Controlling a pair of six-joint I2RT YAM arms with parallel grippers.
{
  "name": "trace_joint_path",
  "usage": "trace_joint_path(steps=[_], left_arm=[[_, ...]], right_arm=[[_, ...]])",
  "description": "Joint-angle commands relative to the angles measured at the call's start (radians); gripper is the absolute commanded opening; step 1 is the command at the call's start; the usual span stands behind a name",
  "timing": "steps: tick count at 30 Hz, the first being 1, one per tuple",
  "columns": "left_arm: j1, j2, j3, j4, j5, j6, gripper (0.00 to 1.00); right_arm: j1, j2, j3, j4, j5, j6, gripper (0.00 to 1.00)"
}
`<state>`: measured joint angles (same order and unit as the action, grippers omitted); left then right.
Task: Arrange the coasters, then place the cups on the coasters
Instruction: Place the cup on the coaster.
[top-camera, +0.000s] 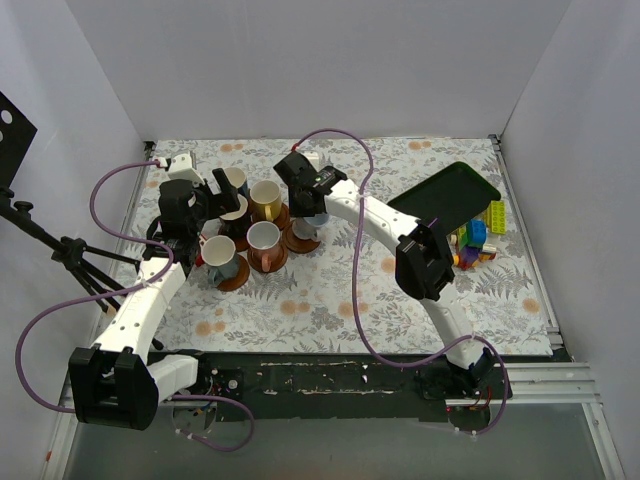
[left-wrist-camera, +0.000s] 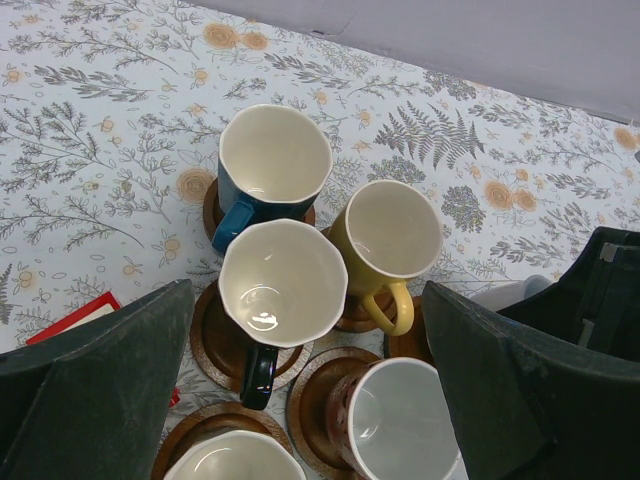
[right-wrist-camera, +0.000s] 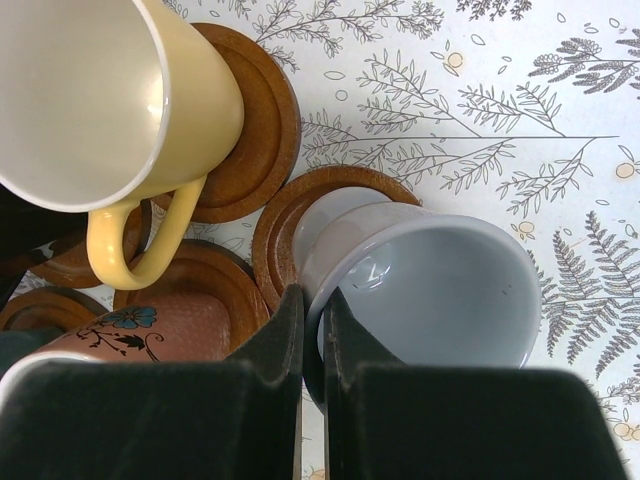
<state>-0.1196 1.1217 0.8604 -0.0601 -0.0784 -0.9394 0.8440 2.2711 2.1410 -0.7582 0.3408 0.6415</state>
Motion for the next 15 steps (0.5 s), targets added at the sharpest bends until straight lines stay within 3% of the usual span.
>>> trace_joint_path(steps=[1, 5, 11, 15], left_arm=[[0.008, -0.016, 0.017, -0.010, -0.009, -0.001, 0.98], [0.009, -0.016, 0.019, -0.009, -0.009, -0.001, 0.98], [0.009, -0.014, 0.019, -0.012, -0.009, -0.002, 0.98], [0.009, -0.014, 0.019, -0.012, -0.009, -0.002, 0.98]], right_arm=[[0.009, 0.008, 0.068, 0.020, 0.004, 0.001, 0.01], [0.010, 0.021, 0.082, -0.001, 0.006, 0.000, 0.01], [0.012, 0.018, 0.083, 0.000, -0.002, 0.000, 0.26], [0.015, 0.015, 0.083, 0.007, -0.005, -0.002, 0.29]])
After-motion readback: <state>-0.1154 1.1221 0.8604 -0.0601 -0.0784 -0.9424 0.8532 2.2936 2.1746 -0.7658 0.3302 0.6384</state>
